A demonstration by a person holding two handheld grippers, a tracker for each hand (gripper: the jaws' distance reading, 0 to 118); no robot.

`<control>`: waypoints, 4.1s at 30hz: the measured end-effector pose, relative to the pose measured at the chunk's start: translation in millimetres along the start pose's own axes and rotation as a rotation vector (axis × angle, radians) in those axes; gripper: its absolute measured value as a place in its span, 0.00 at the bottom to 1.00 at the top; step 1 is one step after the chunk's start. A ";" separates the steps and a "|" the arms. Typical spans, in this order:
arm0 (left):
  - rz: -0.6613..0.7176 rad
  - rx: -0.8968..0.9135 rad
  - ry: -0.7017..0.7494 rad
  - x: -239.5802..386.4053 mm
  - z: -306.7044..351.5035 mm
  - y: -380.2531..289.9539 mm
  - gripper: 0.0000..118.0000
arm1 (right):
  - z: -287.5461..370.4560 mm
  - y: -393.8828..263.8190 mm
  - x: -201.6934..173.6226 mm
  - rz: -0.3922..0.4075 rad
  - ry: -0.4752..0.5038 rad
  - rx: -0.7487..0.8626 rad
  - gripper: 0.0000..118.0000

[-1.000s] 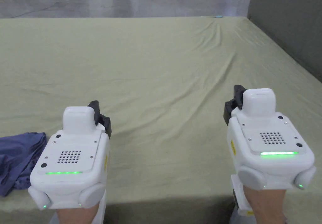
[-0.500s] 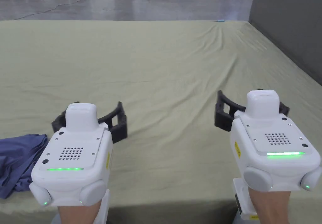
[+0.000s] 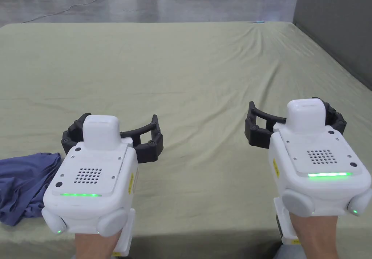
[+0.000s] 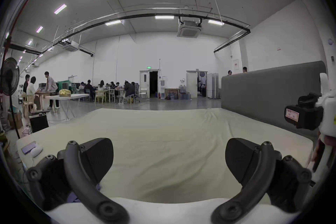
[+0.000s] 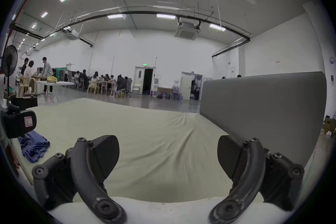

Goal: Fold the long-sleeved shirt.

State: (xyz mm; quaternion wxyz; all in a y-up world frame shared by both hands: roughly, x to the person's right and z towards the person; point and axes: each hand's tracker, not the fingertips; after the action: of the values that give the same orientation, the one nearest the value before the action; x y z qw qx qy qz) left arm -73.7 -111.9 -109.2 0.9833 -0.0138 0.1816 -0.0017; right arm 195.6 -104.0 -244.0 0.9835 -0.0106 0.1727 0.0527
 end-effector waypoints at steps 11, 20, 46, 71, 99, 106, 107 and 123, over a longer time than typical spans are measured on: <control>-0.006 -0.033 -0.004 0.5 -2.8 -1.2 1.00 | 5.3 3.1 -1.8 -0.010 -0.002 0.018 0.92; 0.011 -0.019 0.022 -5.6 -4.5 -0.8 1.00 | 4.5 7.3 1.3 -0.016 -0.022 0.029 0.92; 0.012 -0.017 0.011 -5.9 -3.3 6.0 1.00 | 5.8 11.6 0.3 -0.009 -0.018 0.041 0.92; 0.009 -0.004 0.025 -6.5 6.9 -2.9 1.00 | 12.7 6.1 0.5 -0.027 -0.013 0.034 0.92; -0.007 -0.002 0.022 -6.3 8.4 -5.3 1.00 | 12.3 3.9 -2.4 -0.031 -0.007 0.034 0.92; -0.015 0.002 0.022 -3.9 9.0 -4.8 1.00 | 12.9 2.8 -2.1 -0.029 -0.008 0.030 0.92; -0.016 0.004 0.025 -3.6 9.2 -4.9 1.00 | 13.0 2.8 -1.9 -0.028 -0.009 0.031 0.92; -0.010 -0.003 0.017 -2.1 9.9 -4.0 1.00 | 13.7 0.6 -1.7 -0.035 -0.016 0.039 0.92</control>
State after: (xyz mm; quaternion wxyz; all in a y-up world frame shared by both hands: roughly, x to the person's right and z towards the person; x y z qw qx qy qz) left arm -72.1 -115.6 -99.1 0.9816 -0.0162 0.1901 -0.0062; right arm 198.6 -103.1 -230.5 0.9857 0.0058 0.1656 0.0322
